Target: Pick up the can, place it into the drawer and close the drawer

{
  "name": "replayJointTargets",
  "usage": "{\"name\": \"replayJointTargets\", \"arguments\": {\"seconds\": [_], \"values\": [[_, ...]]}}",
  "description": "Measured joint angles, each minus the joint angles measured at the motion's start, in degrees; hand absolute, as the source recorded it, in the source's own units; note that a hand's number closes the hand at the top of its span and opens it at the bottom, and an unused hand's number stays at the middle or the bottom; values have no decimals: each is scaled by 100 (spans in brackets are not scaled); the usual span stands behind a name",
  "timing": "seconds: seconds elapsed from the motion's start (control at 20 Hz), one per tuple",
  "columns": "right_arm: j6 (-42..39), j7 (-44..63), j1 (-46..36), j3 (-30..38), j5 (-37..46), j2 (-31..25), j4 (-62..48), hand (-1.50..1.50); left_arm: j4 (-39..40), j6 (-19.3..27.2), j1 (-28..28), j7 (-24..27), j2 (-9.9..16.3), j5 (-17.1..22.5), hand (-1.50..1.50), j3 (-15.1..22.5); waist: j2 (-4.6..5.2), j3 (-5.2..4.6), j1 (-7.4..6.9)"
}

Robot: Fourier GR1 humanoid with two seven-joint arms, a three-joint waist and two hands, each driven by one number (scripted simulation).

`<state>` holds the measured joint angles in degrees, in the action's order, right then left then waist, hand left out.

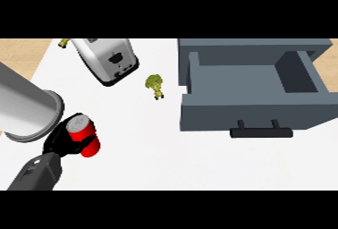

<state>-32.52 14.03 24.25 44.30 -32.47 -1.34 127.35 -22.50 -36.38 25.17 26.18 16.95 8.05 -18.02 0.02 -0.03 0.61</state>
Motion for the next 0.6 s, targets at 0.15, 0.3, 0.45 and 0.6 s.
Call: {"name": "replayJointTargets", "arguments": {"seconds": [0.15, 0.3, 0.45, 0.6], "values": [[28, -19, -24, -37, 52, 48, 17, -150, -239, -82, 57, -110, -115, 67, 150, 69, -6, 2, -19], [132, 83, 19, -92, 26, 69, 161, -150, -621, -161, 60, -286, -221, 231, 150, 93, -15, 5, -40], [144, -49, 197, -145, -14, 79, 186, -150, -1093, 251, 31, -449, -541, 418, 150, 53, -30, 9, -53], [176, -66, 181, -141, 31, 85, 177, -150, -1497, 1044, 10, -479, -919, 537, 150, -63, -39, 11, -90]]}}
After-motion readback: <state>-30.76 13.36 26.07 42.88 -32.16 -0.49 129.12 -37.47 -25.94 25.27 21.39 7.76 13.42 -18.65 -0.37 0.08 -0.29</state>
